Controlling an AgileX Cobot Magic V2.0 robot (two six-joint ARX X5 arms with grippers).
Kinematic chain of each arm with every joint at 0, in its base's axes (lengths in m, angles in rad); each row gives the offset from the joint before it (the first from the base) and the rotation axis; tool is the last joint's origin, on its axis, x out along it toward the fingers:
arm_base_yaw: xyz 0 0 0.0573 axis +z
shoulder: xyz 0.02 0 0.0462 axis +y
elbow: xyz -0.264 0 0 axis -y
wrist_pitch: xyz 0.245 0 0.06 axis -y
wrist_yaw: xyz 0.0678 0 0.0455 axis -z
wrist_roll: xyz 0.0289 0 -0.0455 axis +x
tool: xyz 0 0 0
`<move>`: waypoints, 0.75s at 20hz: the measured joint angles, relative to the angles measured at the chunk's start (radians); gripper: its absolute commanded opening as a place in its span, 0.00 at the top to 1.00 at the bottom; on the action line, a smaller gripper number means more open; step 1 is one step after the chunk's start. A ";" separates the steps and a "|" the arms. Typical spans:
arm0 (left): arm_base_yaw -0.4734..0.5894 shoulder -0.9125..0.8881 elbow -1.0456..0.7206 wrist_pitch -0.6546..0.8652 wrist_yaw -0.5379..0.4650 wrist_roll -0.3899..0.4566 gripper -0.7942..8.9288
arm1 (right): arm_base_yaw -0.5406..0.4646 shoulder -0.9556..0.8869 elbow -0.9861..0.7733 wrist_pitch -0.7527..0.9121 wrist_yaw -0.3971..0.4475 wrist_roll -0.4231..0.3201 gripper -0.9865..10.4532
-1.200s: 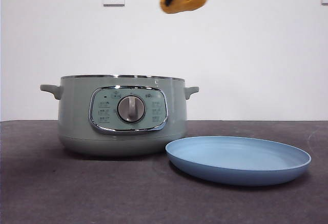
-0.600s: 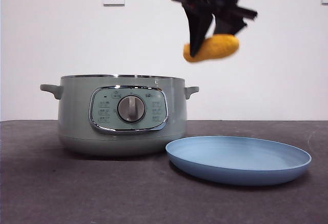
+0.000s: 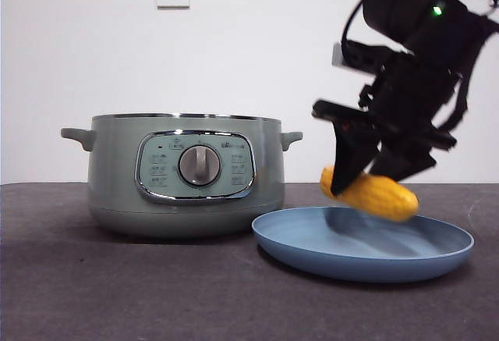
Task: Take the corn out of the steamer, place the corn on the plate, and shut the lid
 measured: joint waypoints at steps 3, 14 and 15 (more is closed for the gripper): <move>0.000 0.009 0.000 0.033 0.000 0.000 0.93 | 0.000 0.000 -0.066 0.072 0.000 0.004 0.92; 0.000 0.108 0.000 0.139 0.027 0.005 0.93 | 0.000 0.040 -0.107 0.123 0.000 0.007 0.92; 0.000 0.116 0.000 0.147 0.030 0.005 0.93 | 0.000 0.040 -0.107 0.123 0.000 0.007 0.87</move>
